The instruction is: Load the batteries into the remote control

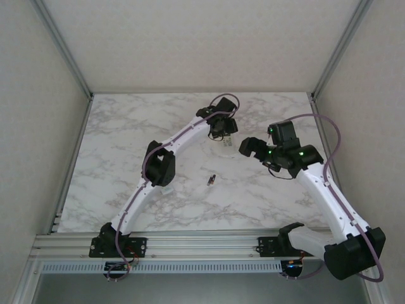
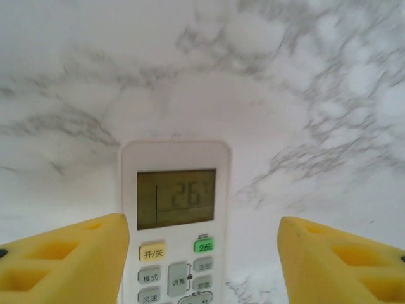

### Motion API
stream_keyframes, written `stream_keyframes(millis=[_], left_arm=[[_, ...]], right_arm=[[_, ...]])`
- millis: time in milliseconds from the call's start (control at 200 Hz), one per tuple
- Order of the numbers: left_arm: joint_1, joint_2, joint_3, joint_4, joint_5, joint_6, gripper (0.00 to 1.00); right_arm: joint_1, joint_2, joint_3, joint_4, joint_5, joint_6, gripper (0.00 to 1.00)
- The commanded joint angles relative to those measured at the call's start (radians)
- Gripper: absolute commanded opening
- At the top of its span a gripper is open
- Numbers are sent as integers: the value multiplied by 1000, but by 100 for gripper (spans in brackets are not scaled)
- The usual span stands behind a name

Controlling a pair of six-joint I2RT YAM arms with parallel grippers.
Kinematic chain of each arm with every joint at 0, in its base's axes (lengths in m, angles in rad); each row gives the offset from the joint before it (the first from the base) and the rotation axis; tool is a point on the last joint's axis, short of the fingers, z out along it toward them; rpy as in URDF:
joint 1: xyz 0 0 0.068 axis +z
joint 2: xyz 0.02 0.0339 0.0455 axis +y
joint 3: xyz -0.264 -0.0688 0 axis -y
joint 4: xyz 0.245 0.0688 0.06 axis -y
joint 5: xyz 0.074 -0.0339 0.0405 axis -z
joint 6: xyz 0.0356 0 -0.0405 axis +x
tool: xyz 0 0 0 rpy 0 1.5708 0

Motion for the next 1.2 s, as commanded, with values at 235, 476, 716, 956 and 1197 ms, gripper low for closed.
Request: stream_keyframes(millis=[235,476,716,956,1197], left_arm=[[79,-556,-404,127,-440,90,65],[229,-1075,-1137,299,-438,-79,95],[342,-1270,-1510,232,-157,-74,100],[342,-1240,-1655,314,51,-23,99],[307,-1011,-1534,220,30,76,81]], right_arm=[[-120,196,-33,381,-408,98,99],[-66,453,277,98,-203,-70,99],[-9,552,358,72,-203,17,97],[65,657,458,-4,-237,13,99],[70,653,435,-27,-212,30,99]])
